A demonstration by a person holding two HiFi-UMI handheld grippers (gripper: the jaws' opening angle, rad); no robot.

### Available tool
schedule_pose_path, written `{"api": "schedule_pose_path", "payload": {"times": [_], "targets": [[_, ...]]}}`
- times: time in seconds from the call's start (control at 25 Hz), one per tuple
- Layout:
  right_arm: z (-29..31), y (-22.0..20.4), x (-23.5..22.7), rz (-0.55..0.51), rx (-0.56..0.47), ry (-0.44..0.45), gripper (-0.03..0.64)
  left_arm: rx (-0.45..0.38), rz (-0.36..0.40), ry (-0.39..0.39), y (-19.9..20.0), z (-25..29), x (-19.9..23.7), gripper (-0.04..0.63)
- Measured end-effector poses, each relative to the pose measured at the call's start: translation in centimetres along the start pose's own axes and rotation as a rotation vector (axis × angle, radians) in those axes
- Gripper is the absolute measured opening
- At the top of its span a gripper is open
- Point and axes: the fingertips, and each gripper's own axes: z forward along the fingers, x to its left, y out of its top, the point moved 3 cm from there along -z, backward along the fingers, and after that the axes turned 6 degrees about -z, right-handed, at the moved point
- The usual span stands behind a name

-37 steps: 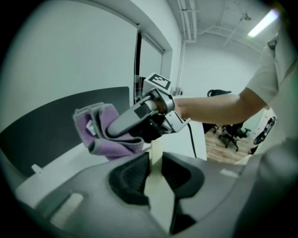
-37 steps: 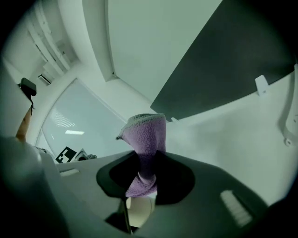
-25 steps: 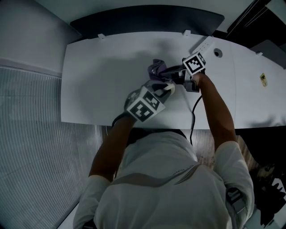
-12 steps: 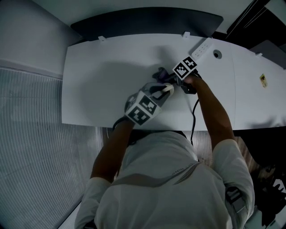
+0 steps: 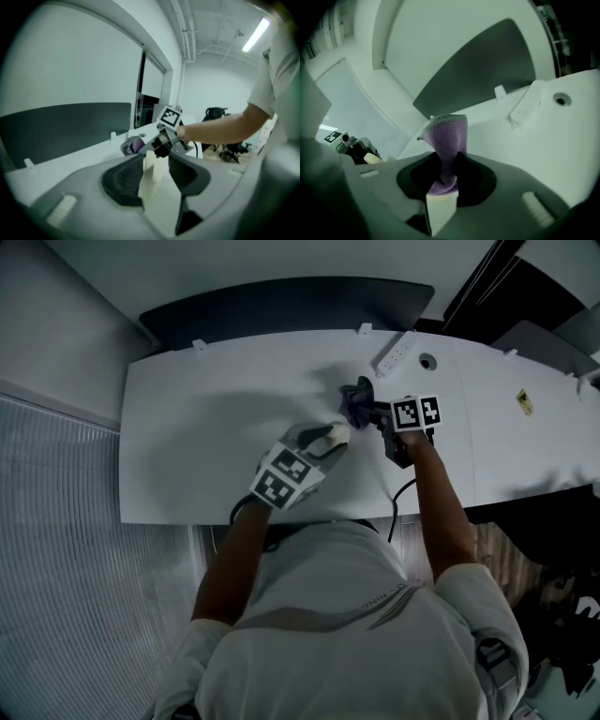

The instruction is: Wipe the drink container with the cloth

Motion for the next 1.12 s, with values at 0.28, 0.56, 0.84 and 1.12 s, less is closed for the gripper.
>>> {"api": "schedule_pose_path", "payload": {"times": [0.28,0.56,0.84,1.12], "targets": [[-8.5,-0.9,4.3,-0.005,-0.353,-0.154,0.099,-0.184,-0.035,0.092,2.7,-5.9,1.3,0.169],[-15.2,-1.4,10.1,0.053,-0.603,-0.289,0.098,-0.409,-0.049,0.096,6.7,-12.6,0.1,0.049],[-20.8,0.2,18.0,-0.204,-0.771,-0.438,0.097,-0.481,-0.020,0.157,7.8,-17.2,-0.5,0.005],[-23.1,-0.1,23.8,-0.355,-0.791,-0.507,0.097,-0.493,0.007,0.164,7.2,-19.9,-2.2,0.005]]}}
